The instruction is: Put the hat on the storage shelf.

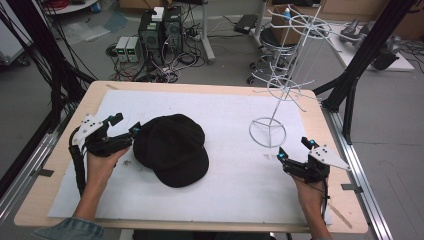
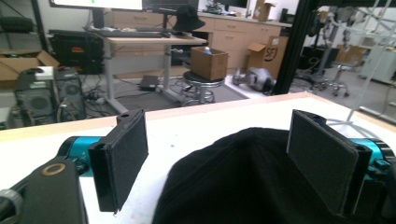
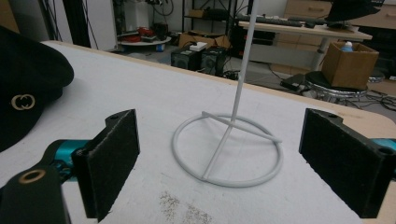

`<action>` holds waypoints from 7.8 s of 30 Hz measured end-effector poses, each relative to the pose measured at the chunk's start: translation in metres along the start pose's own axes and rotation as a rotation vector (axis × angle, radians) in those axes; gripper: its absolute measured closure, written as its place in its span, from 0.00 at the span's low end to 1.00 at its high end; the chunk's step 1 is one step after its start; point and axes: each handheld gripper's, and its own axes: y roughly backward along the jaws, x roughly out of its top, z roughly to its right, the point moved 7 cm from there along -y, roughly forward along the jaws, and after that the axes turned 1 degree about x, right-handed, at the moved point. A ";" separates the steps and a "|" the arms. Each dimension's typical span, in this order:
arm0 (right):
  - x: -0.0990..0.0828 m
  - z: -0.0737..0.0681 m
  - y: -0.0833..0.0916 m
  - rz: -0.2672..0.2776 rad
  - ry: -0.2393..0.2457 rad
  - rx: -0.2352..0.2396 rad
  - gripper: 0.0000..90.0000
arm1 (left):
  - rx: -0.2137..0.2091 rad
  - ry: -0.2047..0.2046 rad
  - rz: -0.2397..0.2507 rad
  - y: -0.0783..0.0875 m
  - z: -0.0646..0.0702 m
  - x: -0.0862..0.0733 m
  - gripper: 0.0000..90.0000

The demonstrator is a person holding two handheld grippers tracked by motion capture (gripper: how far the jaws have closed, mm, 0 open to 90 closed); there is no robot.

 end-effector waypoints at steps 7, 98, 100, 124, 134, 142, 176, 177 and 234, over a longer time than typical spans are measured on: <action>-0.001 0.000 0.000 -0.008 -0.002 0.000 0.13 | -0.033 0.005 -0.024 -0.007 0.006 -0.006 0.23; 0.001 -0.002 0.000 -0.002 -0.002 0.014 0.15 | -0.411 0.119 0.094 -0.024 0.071 0.024 0.90; 0.002 -0.002 -0.001 0.004 -0.011 0.017 0.15 | -0.413 0.101 0.117 -0.021 0.072 0.035 0.90; 0.001 0.000 -0.003 -0.004 -0.008 0.012 0.15 | -0.481 -0.020 0.141 -0.034 0.094 0.120 0.90; 0.000 0.000 -0.004 -0.004 -0.010 0.013 0.14 | -0.540 0.006 0.176 -0.046 0.099 0.169 0.90; 0.000 0.001 -0.004 -0.006 -0.015 0.014 0.14 | -0.560 -0.041 0.179 -0.059 0.109 0.204 0.90; -0.001 0.003 -0.003 -0.007 -0.027 0.013 0.14 | -0.673 -0.050 0.271 -0.092 0.153 0.313 0.90; -0.001 0.003 -0.003 -0.005 -0.026 0.015 0.14 | -0.677 -0.046 0.274 -0.095 0.154 0.315 0.90; -0.005 0.004 -0.002 -0.032 -0.014 0.019 0.15 | -0.564 -0.205 -0.073 -0.191 0.170 0.240 0.84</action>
